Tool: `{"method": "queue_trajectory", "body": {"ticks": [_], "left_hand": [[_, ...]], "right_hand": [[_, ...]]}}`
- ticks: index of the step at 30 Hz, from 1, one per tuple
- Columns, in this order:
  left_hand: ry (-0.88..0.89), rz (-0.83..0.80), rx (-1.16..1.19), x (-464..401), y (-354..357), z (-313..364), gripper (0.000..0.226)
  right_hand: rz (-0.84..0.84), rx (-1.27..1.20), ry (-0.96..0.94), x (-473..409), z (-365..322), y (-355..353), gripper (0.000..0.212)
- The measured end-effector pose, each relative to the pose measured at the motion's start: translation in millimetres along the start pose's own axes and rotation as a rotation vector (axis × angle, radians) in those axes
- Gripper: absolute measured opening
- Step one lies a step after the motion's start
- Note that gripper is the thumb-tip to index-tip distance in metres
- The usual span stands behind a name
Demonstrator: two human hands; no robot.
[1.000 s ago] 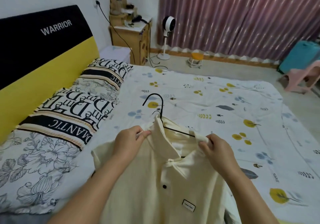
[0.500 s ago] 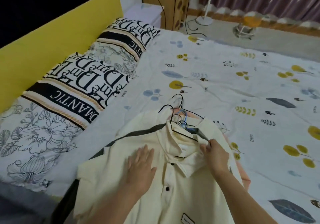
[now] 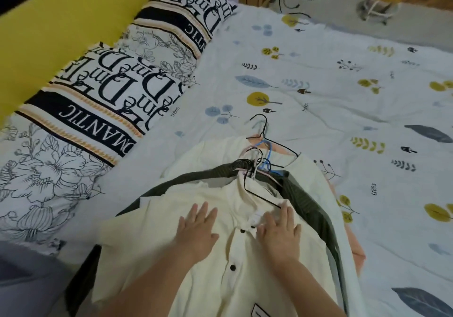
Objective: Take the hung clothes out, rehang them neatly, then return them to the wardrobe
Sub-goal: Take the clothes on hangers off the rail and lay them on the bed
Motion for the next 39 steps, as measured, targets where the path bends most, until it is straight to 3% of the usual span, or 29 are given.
{"method": "queue_trajectory", "body": {"ticks": [4,10,15,25,30,39], "left_hand": [[-0.001,0.028,0.03,5,-14,-2,0.056],[0.049,0.169,0.143,46,-50,-6,0.041],[0.076,0.153,0.274,97,-74,-14,0.038],[0.165,0.296,0.223,234,-99,-62,0.039],[0.169,0.441,0.213,319,-114,-103,0.039],[0.028,0.737,0.158,455,-132,-161,0.043]], "right_hand": [[-0.088,-0.021,0.026,1,-7,-20,0.042],[-0.083,-0.003,0.061,30,-26,-49,0.037],[-0.093,-0.061,0.027,76,-58,-61,0.034],[0.102,-0.139,-0.229,210,-137,-81,0.04],[0.185,-0.128,-0.358,287,-176,-96,0.041],[0.288,-0.026,-0.66,399,-254,-138,0.04]]}}
Point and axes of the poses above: each hand's wrist, its own x-axis away from the middle knuckle, its own y-axis out of the palm, z = x × y, the point moved 3 cm from there along -x, towards the middle knuckle, and after that the axes turned 5 degrees about -x, right-handed, at the moved point
